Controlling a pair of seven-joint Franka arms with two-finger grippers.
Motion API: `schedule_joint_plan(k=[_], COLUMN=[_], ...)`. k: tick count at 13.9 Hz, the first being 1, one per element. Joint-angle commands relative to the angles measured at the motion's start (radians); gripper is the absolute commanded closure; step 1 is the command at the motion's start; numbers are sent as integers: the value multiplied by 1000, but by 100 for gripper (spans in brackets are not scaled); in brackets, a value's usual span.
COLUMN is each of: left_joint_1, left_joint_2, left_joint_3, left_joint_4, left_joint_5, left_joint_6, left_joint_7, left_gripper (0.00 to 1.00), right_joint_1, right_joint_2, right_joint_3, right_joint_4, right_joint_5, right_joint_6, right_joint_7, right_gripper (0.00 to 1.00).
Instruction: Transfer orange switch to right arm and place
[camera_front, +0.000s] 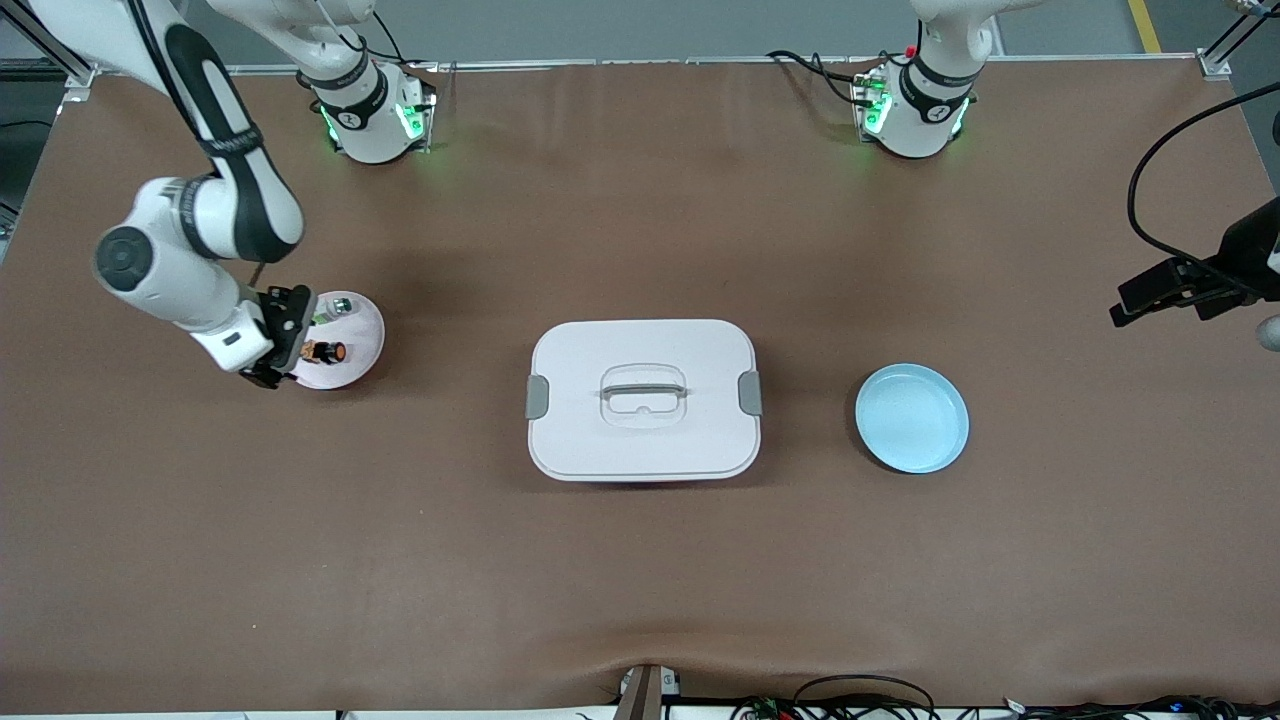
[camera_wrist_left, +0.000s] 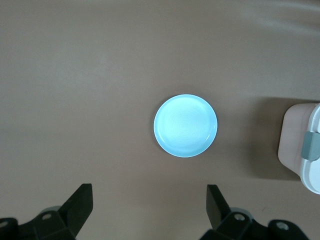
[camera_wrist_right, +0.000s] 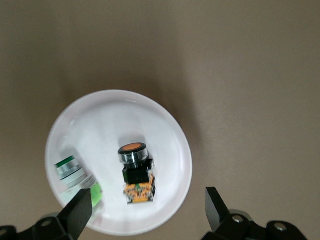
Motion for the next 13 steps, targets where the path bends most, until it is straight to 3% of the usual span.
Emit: schedule_joint_plan(k=[1,6,9,11,13], left_joint_1=[-106,-220,-232,-224,-220], left_joint_2=[19,19,19,19,10], left_joint_3=[102,217,222,220,219], left_joint_4=[28,28,28,28,28], left_joint_5=[24,19,19,18,16], left_joint_6=[-19,-19,-19,-19,-20], left_joint_7=[-6,-6,-8,-8,-8], left_gripper=[0,0,0,0,0], right_joint_1=[40,69,48,33,25], right_joint_2=[4,-73,-56,-36,-33], right_joint_3=[4,1,-5,-5,-5], right_joint_4=[160,238,416,526,585], right_joint_5=[-10,-22,-71,-79,-76], right_joint_6=[-198,-279,-384,-482,-542], right_joint_7=[113,363,437,626,1041], right_gripper=[0,0,0,0,0])
